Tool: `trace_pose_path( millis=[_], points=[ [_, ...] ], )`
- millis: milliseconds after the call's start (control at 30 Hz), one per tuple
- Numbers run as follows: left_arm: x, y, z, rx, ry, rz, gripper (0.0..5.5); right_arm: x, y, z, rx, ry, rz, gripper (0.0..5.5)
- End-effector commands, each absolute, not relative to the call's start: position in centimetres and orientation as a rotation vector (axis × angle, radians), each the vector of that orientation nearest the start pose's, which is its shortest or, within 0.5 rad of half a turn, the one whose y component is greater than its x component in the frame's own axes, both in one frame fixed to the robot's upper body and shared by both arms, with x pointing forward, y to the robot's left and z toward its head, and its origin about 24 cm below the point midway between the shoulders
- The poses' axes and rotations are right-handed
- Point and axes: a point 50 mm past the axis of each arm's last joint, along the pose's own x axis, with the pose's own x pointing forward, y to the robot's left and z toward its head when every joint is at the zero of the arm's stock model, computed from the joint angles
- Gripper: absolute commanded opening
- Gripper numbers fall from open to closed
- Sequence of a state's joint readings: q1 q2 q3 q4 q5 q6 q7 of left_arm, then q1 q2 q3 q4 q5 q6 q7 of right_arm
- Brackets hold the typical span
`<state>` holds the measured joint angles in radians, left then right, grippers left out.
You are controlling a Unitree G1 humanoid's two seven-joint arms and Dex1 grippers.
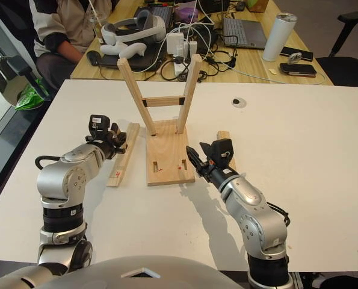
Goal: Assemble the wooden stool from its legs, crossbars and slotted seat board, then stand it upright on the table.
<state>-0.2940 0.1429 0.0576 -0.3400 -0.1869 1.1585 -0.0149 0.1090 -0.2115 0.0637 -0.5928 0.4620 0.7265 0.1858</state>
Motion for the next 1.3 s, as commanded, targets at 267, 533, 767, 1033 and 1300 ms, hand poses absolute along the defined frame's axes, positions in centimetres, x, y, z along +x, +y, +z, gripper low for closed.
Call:
trace_pose_path(
  millis=[267, 533, 767, 1033, 1300],
  points=[
    [28.2, 16.0, 10.1, 0.030, 0.506, -0.133, 1.97, 21.1, -13.0, 8.9, 0.186, 0.249, 0.470, 2.37],
    [28.3, 16.7, 10.0, 0.052, 0.542, -0.193, 0.66, 21.0, -13.1, 8.8, 0.182, 0.250, 0.466, 2.37],
    [28.4, 17.4, 9.4, 0.051, 0.611, -0.250, 0.39, 21.0, -13.0, 8.8, 0.178, 0.250, 0.467, 2.37],
    [29.3, 18.3, 9.2, 0.104, 0.700, -0.372, 0.39, 20.9, -13.0, 8.8, 0.178, 0.250, 0.465, 2.37],
    [30.0, 17.7, 8.6, 0.159, 0.798, -0.517, 0.39, 20.8, -12.9, 8.7, 0.181, 0.250, 0.463, 2.37]
  ],
)
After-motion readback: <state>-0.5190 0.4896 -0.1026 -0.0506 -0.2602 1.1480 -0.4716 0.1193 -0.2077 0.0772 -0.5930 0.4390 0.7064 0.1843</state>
